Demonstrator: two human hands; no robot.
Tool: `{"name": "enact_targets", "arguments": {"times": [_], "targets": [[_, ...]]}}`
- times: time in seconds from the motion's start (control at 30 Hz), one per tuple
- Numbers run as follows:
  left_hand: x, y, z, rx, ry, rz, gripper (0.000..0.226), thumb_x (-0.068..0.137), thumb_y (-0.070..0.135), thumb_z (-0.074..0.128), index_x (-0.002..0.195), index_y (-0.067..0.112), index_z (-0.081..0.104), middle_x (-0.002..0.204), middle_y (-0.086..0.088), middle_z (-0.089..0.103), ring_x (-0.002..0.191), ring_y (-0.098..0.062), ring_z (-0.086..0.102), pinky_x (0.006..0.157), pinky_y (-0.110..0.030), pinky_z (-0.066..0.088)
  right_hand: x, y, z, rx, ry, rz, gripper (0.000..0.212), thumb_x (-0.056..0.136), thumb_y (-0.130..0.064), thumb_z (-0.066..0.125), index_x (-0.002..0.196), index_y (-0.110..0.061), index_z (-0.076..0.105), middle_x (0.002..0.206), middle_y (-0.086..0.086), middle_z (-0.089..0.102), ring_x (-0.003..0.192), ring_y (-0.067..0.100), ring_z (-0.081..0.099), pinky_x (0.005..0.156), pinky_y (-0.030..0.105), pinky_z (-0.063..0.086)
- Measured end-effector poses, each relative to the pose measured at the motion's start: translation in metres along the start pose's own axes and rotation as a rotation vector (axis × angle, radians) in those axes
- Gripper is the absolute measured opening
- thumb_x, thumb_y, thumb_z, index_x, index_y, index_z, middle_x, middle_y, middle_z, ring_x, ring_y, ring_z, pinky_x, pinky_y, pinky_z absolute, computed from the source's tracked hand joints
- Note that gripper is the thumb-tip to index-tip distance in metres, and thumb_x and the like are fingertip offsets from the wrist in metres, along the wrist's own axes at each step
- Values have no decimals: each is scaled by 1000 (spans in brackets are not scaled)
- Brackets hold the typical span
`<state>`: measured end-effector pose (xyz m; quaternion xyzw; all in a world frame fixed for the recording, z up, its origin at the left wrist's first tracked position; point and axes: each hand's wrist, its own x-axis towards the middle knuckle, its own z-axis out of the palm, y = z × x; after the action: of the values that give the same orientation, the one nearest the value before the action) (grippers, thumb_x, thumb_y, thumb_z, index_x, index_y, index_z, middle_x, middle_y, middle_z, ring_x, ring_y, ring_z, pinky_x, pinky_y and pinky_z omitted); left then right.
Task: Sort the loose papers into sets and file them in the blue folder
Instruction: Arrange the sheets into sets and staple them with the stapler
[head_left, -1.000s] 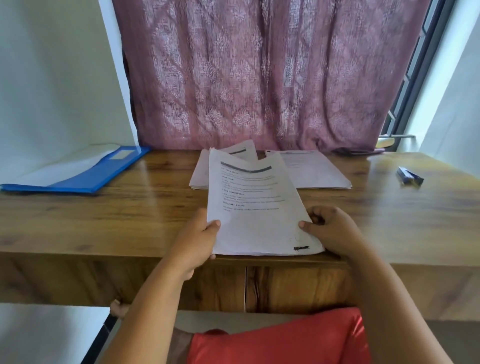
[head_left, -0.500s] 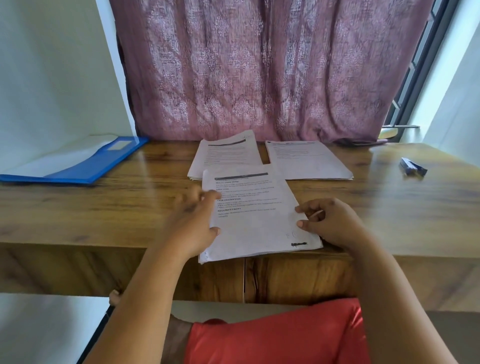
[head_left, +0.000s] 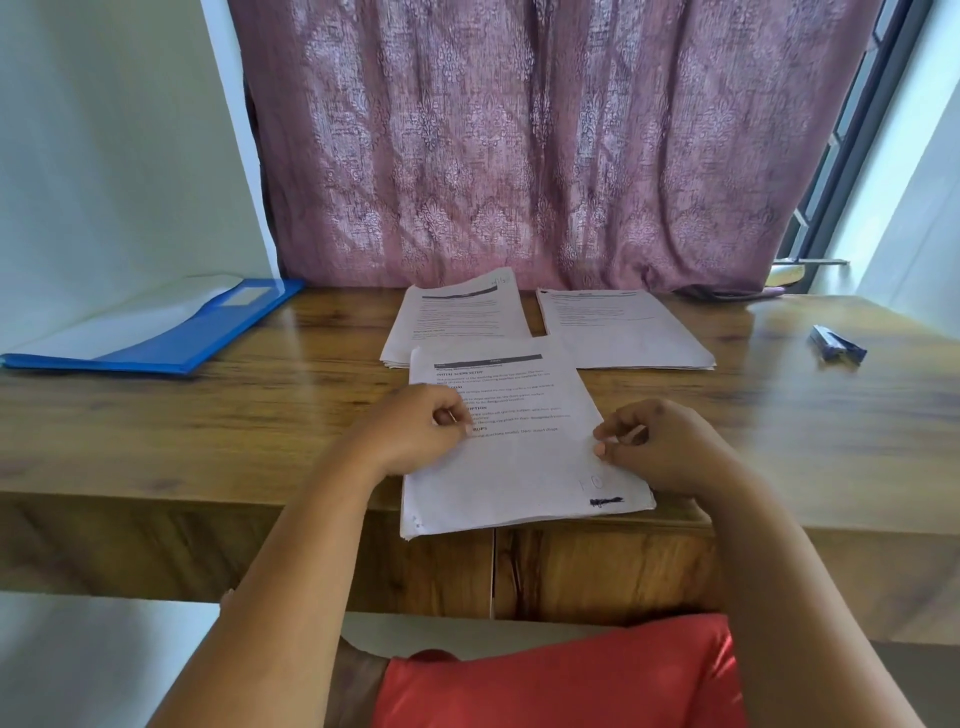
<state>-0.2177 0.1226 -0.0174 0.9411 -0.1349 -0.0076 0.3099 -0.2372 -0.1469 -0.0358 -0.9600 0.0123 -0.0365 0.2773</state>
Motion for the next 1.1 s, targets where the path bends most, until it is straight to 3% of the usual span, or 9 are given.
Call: {"name": "enact_targets", "arguments": {"times": [0.1,0.17,0.27,0.37,0.53,0.7,0.8,0.9,1.1], "targets": [[10,-8,3,-64,232,-167,30,88,44,67,106,21,59,104,8,59,97,-14,58,72,-27,47,8,-8,0,-3,140,27,29,85,-46,67,107,-28,61,117,-4,57,96,14,54,76,25,40],[15,-10,5,0,235,-261,43,86,48,67,114,19,54,110,4,57,101,-18,58,72,-28,46,14,-15,3,-6,112,65,48,85,-50,66,123,-23,54,125,0,55,103,18,52,79,28,41],[18,-6,6,-248,189,-303,23,91,38,66,94,26,47,89,10,53,81,-10,53,59,-23,40,19,-31,7,-26,14,59,69,86,-50,66,139,-14,41,133,5,54,115,23,52,81,28,39],[18,-4,2,-452,173,-309,20,93,30,65,84,26,47,86,8,56,73,-6,51,55,-23,37,21,-41,7,-38,-11,48,57,94,-35,60,141,-10,41,137,9,51,124,26,48,88,29,39],[12,1,1,-585,113,-296,22,100,21,54,120,16,62,113,-3,67,83,-10,61,58,-24,43,27,-30,13,228,40,101,46,92,-27,63,134,-13,49,127,3,61,112,24,57,91,37,50],[8,24,-14,-840,353,-127,23,99,19,55,121,18,49,113,-2,66,94,-16,67,68,-30,55,17,-43,-8,603,286,-78,11,98,-20,53,109,-22,50,102,-2,65,90,17,62,75,35,51],[5,48,-31,-589,718,223,23,101,22,51,122,16,44,107,13,61,97,-1,64,77,-23,55,6,-66,-26,699,573,-297,13,103,-21,42,91,-22,44,85,-14,57,75,-8,54,70,19,47],[5,66,-38,-400,949,526,29,105,17,39,130,1,41,115,11,58,98,12,57,76,-10,50,-4,-82,-33,639,783,-454,12,105,-18,35,94,-12,36,81,-15,51,71,-14,50,58,6,38],[14,50,-5,-446,951,470,22,105,18,33,122,6,41,108,31,50,94,15,56,73,-17,53,0,-62,-4,687,693,-409,6,105,-22,34,109,-17,35,96,-17,53,78,-15,55,57,9,45]]}}
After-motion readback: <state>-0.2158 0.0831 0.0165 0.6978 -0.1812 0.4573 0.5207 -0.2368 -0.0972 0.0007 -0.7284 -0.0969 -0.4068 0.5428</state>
